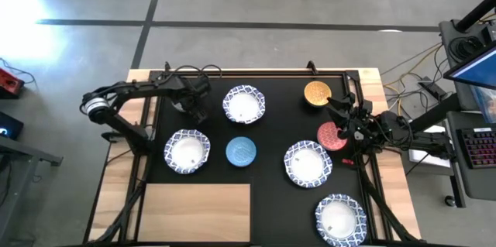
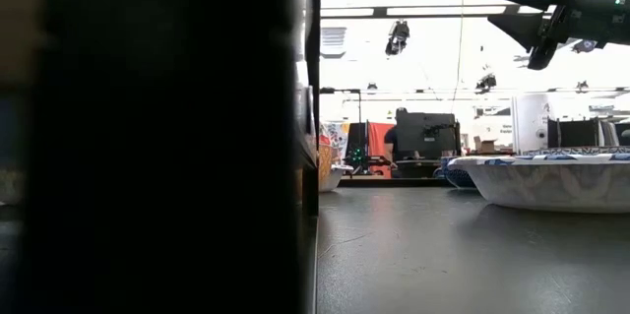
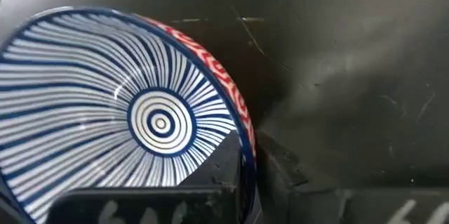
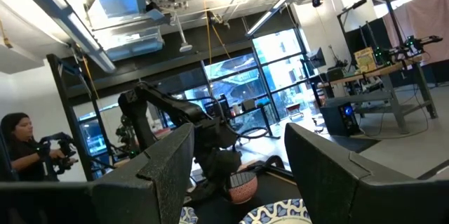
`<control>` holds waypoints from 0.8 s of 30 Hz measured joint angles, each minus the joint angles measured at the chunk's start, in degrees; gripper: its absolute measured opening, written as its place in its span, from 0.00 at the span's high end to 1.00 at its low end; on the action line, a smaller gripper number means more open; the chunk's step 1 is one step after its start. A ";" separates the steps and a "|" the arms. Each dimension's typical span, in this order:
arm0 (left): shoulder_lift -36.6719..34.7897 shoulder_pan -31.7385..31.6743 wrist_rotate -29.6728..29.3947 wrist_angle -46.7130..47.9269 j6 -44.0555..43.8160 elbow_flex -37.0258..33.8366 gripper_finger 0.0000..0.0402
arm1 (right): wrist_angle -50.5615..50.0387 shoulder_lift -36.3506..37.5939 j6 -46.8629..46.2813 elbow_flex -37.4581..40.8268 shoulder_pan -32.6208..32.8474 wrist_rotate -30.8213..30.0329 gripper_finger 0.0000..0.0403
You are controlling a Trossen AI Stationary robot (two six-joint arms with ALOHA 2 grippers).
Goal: Place and stack bowls onto a shelf
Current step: Put the dark blue patterned bowl on the shelf
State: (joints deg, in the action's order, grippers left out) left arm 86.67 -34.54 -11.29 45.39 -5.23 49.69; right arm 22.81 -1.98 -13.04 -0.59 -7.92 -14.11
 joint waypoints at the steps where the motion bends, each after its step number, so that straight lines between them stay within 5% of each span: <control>1: -0.08 0.00 0.02 -0.28 0.08 0.03 0.97 | -0.02 0.01 0.01 0.00 0.00 0.02 0.47; 14: -0.91 3.72 1.77 5.87 -2.40 7.44 0.98 | -0.01 0.01 0.00 -0.01 0.00 0.02 0.47; 24: -8.24 19.58 3.51 11.93 -14.13 10.51 0.98 | -0.02 0.00 0.00 0.00 0.00 0.00 0.47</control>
State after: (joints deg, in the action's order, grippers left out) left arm 78.42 -14.96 -7.78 57.32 -19.36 60.20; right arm 22.79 -1.97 -13.04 -0.59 -7.92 -14.10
